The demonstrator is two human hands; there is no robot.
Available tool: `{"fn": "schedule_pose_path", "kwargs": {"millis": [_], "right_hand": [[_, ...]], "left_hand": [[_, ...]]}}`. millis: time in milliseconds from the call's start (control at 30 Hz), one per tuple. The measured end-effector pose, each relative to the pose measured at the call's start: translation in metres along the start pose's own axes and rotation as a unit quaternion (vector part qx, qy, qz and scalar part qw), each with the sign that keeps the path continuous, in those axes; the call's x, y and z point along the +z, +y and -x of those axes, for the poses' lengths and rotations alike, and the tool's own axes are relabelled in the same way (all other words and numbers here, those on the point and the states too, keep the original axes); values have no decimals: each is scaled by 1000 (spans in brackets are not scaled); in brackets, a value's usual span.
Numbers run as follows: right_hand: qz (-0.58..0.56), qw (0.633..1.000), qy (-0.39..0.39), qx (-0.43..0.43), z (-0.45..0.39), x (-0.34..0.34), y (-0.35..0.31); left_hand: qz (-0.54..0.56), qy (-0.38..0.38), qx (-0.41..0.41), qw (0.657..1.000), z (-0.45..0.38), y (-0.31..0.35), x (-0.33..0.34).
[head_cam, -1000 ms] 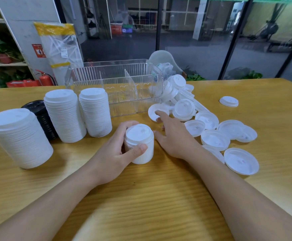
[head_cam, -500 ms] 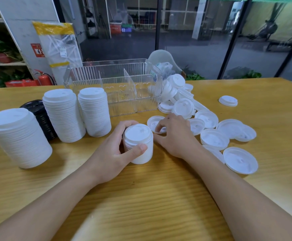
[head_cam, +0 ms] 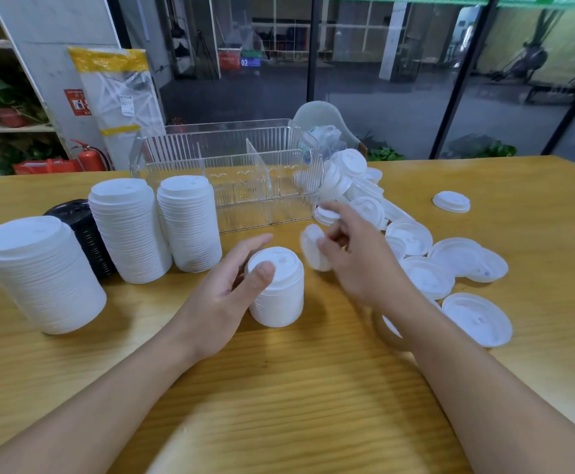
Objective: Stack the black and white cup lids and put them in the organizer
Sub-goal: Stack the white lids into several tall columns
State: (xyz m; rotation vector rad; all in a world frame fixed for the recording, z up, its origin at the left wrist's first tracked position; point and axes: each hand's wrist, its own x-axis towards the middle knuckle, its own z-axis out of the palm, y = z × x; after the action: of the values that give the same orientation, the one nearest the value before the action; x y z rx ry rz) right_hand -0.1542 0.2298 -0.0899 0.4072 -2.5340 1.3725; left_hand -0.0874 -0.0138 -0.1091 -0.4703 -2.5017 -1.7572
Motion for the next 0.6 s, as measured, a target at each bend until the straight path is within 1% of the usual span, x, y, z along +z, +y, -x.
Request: {"fn": "schedule_pose_path", "kwargs": {"millis": [67,133,167,300,467,600], "right_hand": [[-122,992,15,-10,0,-8,-9],[-222,975,-3,-21,2,-12,-18],[-251,967,-21,-24,3,-13,-21],[-287,954,-87,-26,10,-7,-31],[-291,953,-87,-1,10,-4,-30],[-315,945,-86,-9,11,-7,-31]], "left_hand": [[28,2,-4,1000,-1,1,-2],[53,6,-4,999,-2,3,-1],[63,7,-2,998,-2,4,-1],[45,3,18,999,0,7,1],[40,-6,30,999,0,7,1],[39,-10,39,998,0,8,0]]}}
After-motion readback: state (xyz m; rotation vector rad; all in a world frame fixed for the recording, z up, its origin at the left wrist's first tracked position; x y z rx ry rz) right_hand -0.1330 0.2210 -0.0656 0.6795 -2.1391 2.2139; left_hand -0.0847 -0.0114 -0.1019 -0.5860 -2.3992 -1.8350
